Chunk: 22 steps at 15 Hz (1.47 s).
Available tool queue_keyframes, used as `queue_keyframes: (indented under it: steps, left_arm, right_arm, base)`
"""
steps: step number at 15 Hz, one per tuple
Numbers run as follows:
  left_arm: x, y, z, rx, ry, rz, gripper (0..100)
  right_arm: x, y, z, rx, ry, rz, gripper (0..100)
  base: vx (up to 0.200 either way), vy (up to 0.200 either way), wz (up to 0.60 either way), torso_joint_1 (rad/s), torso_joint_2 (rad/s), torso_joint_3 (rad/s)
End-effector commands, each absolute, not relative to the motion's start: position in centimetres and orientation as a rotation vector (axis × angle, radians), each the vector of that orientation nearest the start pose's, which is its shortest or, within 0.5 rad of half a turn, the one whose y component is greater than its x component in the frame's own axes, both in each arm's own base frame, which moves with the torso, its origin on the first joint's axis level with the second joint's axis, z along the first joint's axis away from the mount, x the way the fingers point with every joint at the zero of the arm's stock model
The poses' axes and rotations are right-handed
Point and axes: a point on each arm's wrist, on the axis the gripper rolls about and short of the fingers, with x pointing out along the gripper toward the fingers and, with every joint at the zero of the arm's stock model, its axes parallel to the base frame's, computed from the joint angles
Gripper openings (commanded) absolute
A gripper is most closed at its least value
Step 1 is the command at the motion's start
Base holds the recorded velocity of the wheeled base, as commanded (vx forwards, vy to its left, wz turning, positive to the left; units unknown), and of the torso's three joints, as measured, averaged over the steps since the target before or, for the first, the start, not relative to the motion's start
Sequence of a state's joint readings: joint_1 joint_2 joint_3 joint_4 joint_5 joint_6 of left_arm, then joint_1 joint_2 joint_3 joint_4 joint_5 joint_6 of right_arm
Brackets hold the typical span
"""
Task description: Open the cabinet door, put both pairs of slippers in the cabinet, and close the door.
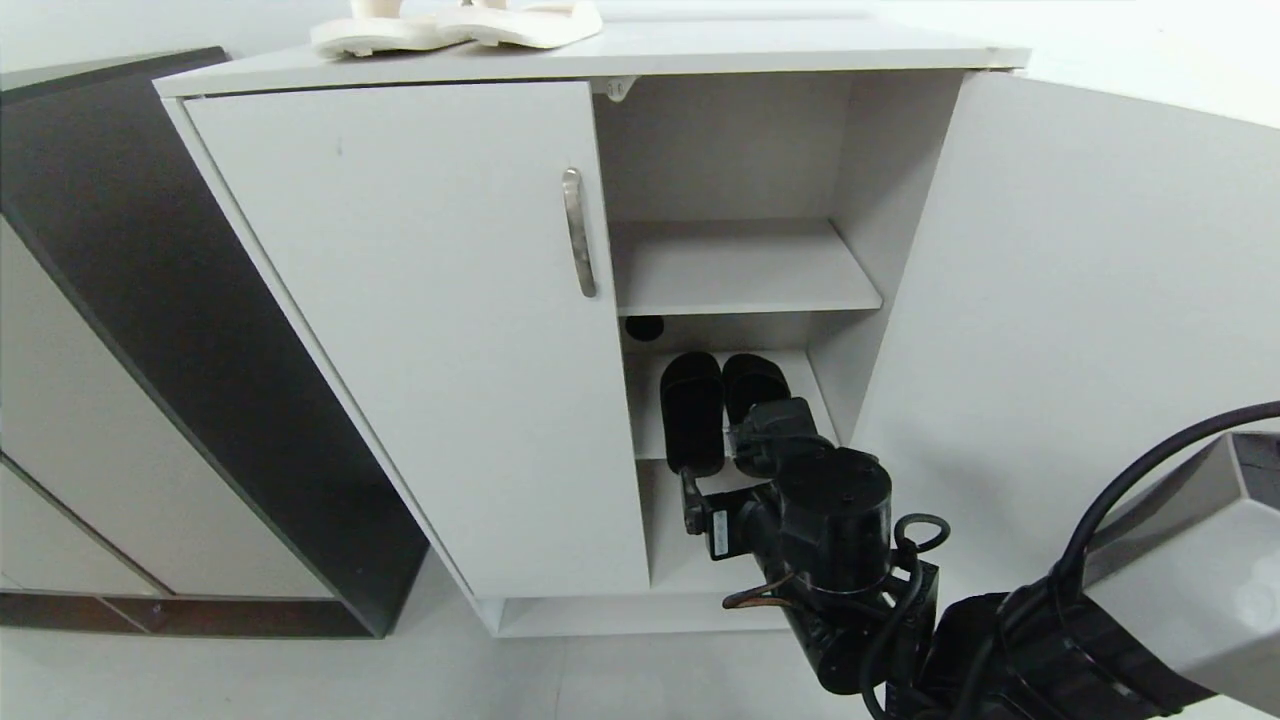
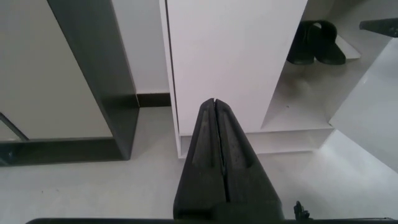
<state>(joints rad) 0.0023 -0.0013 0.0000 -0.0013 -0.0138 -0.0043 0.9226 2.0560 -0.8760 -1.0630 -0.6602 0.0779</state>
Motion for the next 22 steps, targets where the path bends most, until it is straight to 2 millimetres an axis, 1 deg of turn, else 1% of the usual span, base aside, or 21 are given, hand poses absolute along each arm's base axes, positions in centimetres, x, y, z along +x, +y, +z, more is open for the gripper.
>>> queue_keyframes:
  steps: [1,5,9,10,12,13,17,19,20,22]
  left_arm:
    - [-2.3,0.0,7.6,-0.005,-0.002,-0.011,0]
    - [-2.3,0.0,7.5,-0.005,0.0,-0.011,0]
    - [-2.3,0.0,7.6,-0.006,-0.002,-0.008,0]
    - [-2.3,0.0,7.6,-0.006,-0.002,-0.008,0]
    - [-2.3,0.0,7.6,0.0,-0.002,-0.008,0]
    - [-2.3,0.0,7.6,0.0,-0.002,-0.008,0]
    - [-2.3,0.0,7.6,-0.003,-0.002,-0.006,0]
    - [-2.3,0.0,7.6,-0.003,-0.002,-0.006,0]
    - [-2.3,0.0,7.6,-0.003,-0.002,-0.005,0]
    - [-2.3,0.0,7.6,-0.005,-0.002,-0.005,0]
  right_arm:
    - [23.6,28.9,12.2,-0.004,0.091,0.257,100]
    - [23.5,28.8,12.1,-0.009,0.094,0.262,100]
    - [23.2,28.3,11.5,-0.027,0.106,0.264,100]
    - [23.0,28.1,11.5,-0.028,0.114,0.296,100]
    - [21.7,27.0,12.1,-0.013,0.13,0.465,100]
    - [21.4,26.4,12.4,-0.011,0.134,0.502,100]
    - [21.7,26.3,12.2,-0.019,0.139,0.494,100]
    - [21.8,26.5,11.7,-0.03,0.149,0.491,100]
    - [22.1,26.6,11.1,-0.041,0.162,0.481,100]
    - [22.2,26.5,10.8,-0.049,0.168,0.467,100]
  base:
    - [0.0,0.0,0.0,-0.007,0.01,0.207]
    - [0.0,0.0,0.0,0.001,0.0,0.205]
    - [0.0,0.0,0.0,0.004,0.0,0.206]
    - [0.0,0.0,0.0,-0.002,0.0,0.203]
    - [0.0,0.0,0.0,0.001,0.0,0.067]
    - [0.0,0.0,0.0,0.002,0.01,0.051]
    - [0.0,0.0,0.0,0.0,0.0,0.0]
    - [0.0,0.0,0.0,0.0,0.0,0.0]
    - [0.0,0.0,0.0,0.0,0.0,0.0]
    - [0.0,0.0,0.0,0.0,0.0,0.0]
